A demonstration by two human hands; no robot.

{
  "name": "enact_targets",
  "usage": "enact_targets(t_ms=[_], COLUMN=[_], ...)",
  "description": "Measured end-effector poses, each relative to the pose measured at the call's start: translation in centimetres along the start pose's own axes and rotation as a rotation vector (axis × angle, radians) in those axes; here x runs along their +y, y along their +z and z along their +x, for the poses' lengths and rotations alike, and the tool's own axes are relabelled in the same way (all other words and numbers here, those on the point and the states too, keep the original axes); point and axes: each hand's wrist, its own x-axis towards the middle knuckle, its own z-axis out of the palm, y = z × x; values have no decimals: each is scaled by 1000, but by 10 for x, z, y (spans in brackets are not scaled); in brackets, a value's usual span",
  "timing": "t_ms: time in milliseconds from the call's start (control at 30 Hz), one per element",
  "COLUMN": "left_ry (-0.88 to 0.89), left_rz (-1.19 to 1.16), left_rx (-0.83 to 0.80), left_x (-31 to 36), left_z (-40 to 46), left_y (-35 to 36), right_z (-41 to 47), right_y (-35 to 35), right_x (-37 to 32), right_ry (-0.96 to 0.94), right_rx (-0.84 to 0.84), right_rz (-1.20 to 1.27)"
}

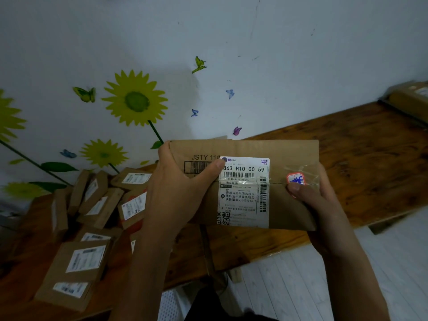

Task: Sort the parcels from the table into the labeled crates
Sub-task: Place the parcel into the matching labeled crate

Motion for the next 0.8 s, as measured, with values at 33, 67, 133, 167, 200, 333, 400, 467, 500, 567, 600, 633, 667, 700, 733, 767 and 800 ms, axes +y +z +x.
enact_targets(t_ms=[33,67,133,167,200,333,400,467,500,567,600,633,667,700,733,767,800], left_ry=[1,1,-1,-1,-1,4,9,13,14,13,16,18,17,14,11,12,16], left_rz=[0,-2,-9,-14,-17,-15,-23,-26,-27,-26,-25,-24,-23,-22,-22,-23,-24], left_rx=[-6,-12,-19,-22,-24,-37,-37,-47,-50,-50,-48,-46,-44,-44,-47,-50,-49], left_x=[0,0,-1,-1,-2,-4,-5,-6,-6,-9,-10,-11,-12,-13,-13,-13,-14], left_z=[0,0,0,0,1,2,2,1,1,2,2,2,3,2,2,1,1], left_y=[-1,-1,-1,-2,-2,-4,-4,-4,-4,-6,-6,-7,-7,-7,-7,-8,-8], right_z=[0,-1,-1,-2,-2,-2,-3,-4,-4,-3,-3,-3,-3,-3,-3,-3,-3], right_y=[0,1,2,2,3,5,6,6,5,7,8,9,10,10,10,11,11], right_x=[0,0,0,0,0,1,2,2,1,1,1,1,2,3,3,4,4], right_ry=[-2,-3,-7,-8,-8,-13,-14,-12,-11,-6,-4,-3,-2,0,2,3,4], right_rx=[0,-1,0,3,4,20,20,23,23,13,11,12,12,11,12,13,13], right_rz=[5,9,15,16,16,14,17,21,19,18,18,19,22,24,24,23,23])
